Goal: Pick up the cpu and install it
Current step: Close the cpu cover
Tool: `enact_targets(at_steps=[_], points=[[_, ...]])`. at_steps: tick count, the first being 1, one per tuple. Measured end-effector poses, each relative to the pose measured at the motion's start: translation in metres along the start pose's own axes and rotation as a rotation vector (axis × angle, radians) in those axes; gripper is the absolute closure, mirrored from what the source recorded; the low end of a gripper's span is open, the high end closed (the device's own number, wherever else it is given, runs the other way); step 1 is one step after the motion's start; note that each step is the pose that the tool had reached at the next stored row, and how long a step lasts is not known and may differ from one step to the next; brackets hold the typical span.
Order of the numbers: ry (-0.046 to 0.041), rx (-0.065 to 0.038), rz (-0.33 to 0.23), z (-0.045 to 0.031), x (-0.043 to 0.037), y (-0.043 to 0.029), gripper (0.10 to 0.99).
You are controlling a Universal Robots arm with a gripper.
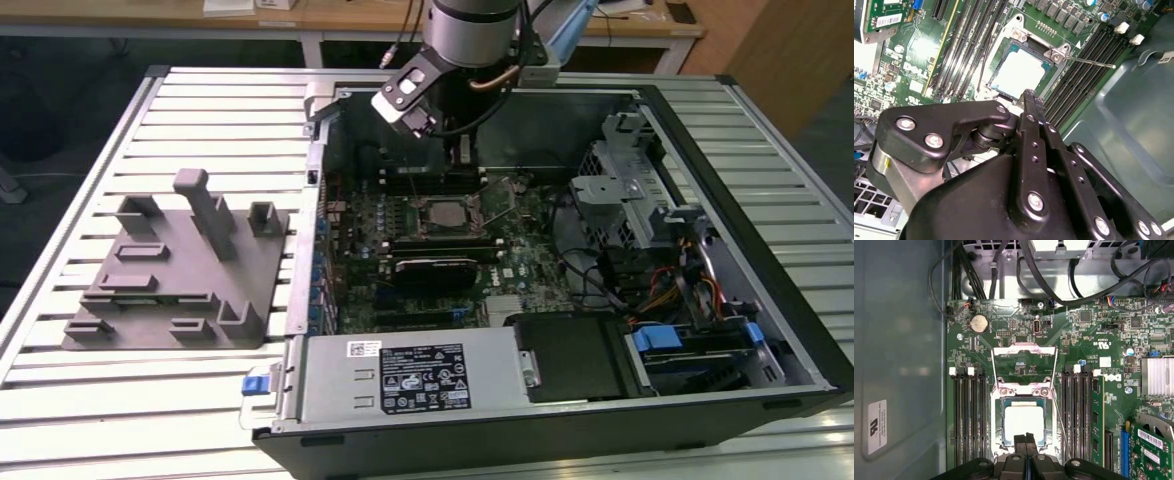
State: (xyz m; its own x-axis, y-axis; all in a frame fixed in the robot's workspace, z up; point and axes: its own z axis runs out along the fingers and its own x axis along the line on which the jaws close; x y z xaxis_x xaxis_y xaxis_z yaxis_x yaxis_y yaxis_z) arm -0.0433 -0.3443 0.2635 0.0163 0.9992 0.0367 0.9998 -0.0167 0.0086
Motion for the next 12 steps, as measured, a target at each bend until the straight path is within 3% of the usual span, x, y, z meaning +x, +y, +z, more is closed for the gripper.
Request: enact_targets(at_steps=[4,12], points=[[-0.0003,0.000,0.000,-0.0002,0.0000,0.0011,0.980],[-0.0002,0.000,0.000,0.0000,0.0002,0.0149,0.980]])
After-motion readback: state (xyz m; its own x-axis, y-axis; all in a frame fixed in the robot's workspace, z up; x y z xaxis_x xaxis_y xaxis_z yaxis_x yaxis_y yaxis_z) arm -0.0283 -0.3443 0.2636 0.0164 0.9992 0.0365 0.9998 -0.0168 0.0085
